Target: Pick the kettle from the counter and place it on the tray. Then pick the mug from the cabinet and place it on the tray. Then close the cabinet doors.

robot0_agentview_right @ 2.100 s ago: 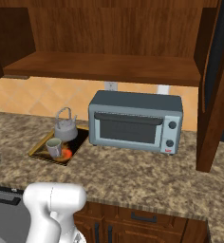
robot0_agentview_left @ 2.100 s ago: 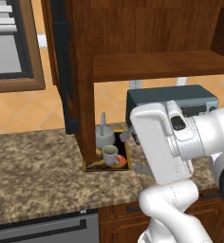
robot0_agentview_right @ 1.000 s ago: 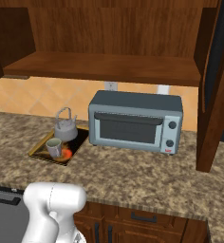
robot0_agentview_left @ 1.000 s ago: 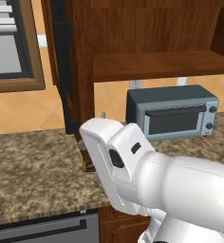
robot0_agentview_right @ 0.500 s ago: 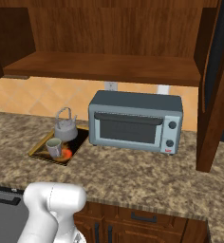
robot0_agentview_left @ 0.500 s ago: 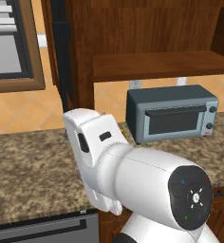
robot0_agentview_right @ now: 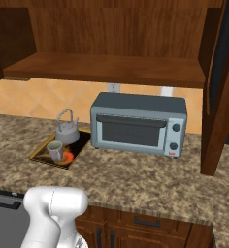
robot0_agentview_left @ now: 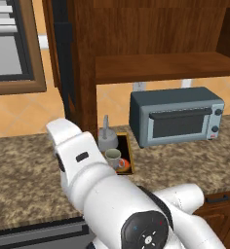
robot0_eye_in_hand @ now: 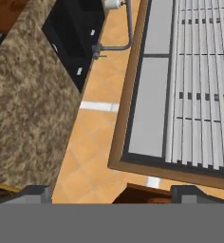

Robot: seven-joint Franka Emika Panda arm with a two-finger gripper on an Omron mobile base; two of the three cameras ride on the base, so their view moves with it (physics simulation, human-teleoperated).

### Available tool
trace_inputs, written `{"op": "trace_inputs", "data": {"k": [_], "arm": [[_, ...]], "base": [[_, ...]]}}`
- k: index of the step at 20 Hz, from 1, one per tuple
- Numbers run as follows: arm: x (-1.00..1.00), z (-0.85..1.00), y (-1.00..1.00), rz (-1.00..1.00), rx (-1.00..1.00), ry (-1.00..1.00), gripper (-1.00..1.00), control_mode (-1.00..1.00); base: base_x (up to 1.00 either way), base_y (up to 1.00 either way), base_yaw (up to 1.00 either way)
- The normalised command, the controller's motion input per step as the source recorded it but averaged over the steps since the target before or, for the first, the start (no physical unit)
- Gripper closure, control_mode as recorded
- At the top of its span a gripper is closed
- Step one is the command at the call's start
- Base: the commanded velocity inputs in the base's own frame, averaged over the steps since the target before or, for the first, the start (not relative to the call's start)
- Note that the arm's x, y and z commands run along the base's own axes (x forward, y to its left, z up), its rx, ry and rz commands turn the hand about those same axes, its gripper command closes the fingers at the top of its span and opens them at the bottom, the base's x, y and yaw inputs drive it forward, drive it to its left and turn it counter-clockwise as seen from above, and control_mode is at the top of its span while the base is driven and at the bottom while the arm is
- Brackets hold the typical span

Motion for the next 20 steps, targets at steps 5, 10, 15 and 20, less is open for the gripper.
{"op": "trace_inputs", "data": {"k": [5, 10, 15, 20], "arm": [[0.42, -0.07, 0.26, -0.07, 0.0, -0.09, -1.0, -1.0], [0.4, 0.0, 0.34, -0.13, 0.02, -0.1, -1.0, -1.0], [0.02, 0.0, 0.46, -0.23, 0.01, -0.19, -1.0, -1.0], [0.19, 0.0, 0.08, -0.33, 0.05, -0.06, -1.0, -1.0]], "base": [[0.0, 0.0, 0.0], [0.0, 0.0, 0.0], [0.0, 0.0, 0.0], [0.0, 0.0, 0.0]]}}
